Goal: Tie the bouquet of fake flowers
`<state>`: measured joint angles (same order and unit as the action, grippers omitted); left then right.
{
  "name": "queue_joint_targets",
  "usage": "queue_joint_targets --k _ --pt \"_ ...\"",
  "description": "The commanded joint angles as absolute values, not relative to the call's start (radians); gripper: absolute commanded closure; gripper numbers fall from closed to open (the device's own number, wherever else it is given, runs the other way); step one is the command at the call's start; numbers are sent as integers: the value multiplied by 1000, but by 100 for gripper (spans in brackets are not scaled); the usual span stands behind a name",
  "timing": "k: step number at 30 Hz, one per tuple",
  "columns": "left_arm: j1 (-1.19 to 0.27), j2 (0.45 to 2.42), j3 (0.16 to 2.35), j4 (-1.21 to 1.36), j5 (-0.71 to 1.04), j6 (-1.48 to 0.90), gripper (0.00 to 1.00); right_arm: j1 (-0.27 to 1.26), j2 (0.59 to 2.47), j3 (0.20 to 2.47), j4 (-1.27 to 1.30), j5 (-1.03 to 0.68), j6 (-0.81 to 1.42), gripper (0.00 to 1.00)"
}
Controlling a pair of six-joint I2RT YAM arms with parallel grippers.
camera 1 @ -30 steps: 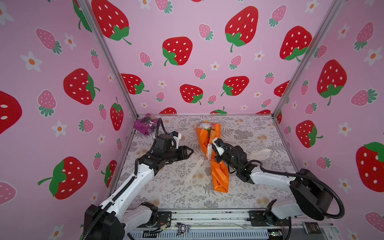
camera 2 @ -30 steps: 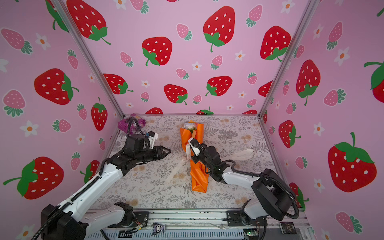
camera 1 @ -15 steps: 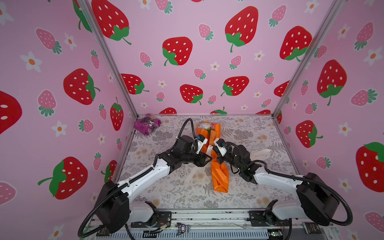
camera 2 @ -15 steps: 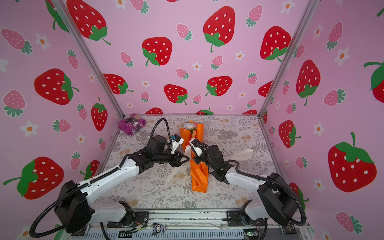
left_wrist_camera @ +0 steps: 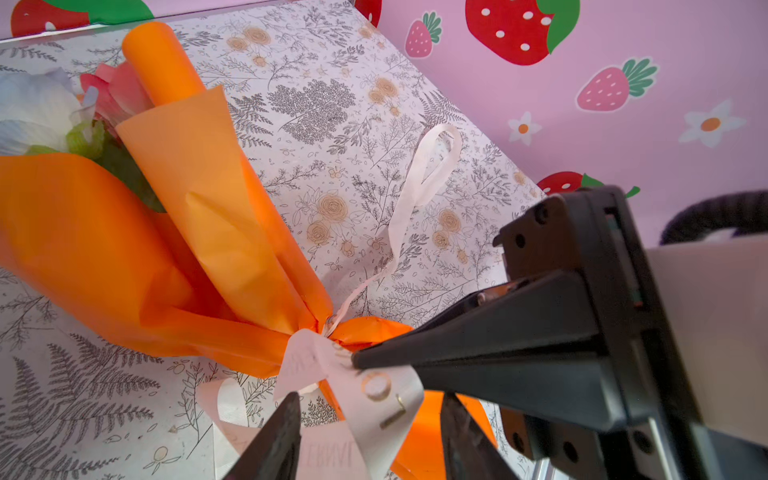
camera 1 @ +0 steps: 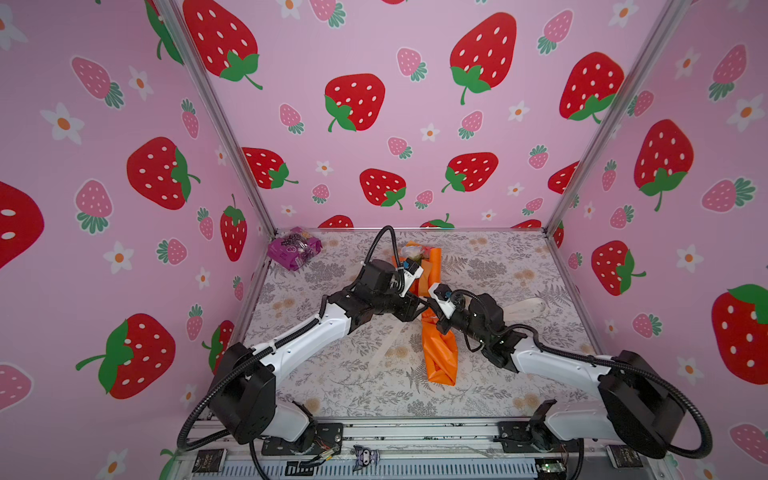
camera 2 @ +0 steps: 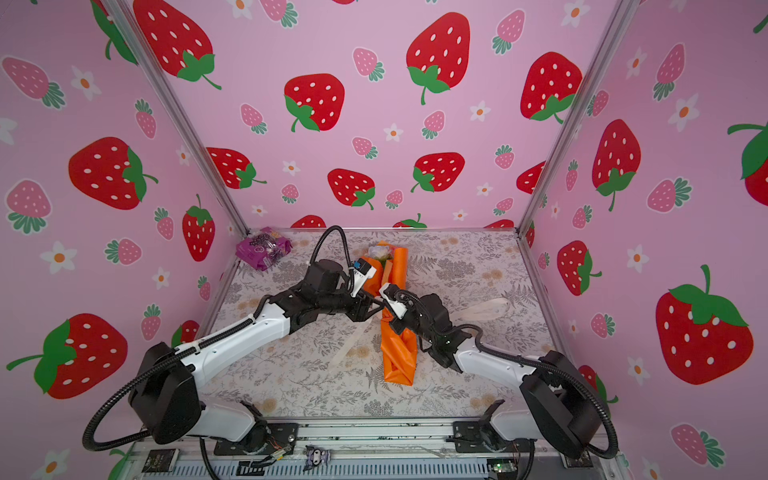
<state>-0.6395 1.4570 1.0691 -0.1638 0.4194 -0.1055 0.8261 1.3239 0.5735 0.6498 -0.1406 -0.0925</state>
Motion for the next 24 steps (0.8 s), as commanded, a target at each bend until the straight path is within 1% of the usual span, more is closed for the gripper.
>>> queue_joint_targets --k 1,6,8,11,13,15,17,19,22,24 --pt "-640 1468 1112 -191 473 -64 53 824 1297 560 675 -162 -112 98" --pt "-640 1495 1128 -222 507 -57 67 824 1285 553 681 -156 -104 97" --pt "-638 1499 1131 -226 513 -56 81 824 1283 550 680 -153 -103 97" --pt "-635 1488 1129 -225 506 -65 99 824 1277 550 650 -106 -91 95" --pt "-629 1476 1121 -220 503 -77 100 824 1258 548 618 -37 -67 89" --pt "-626 1462 1120 -228 506 -82 100 821 1225 540 574 34 -31 88" --pt "-624 1445 1114 -233 509 -93 100 799 1180 533 496 101 49 75" --pt "-623 1429 1110 -238 527 -98 100 757 1138 530 409 97 136 72" --pt "-624 1403 1099 -241 561 -106 100 637 1095 529 256 60 328 65" --pt "-625 1391 1097 -256 583 -103 100 539 1086 526 159 37 416 65"
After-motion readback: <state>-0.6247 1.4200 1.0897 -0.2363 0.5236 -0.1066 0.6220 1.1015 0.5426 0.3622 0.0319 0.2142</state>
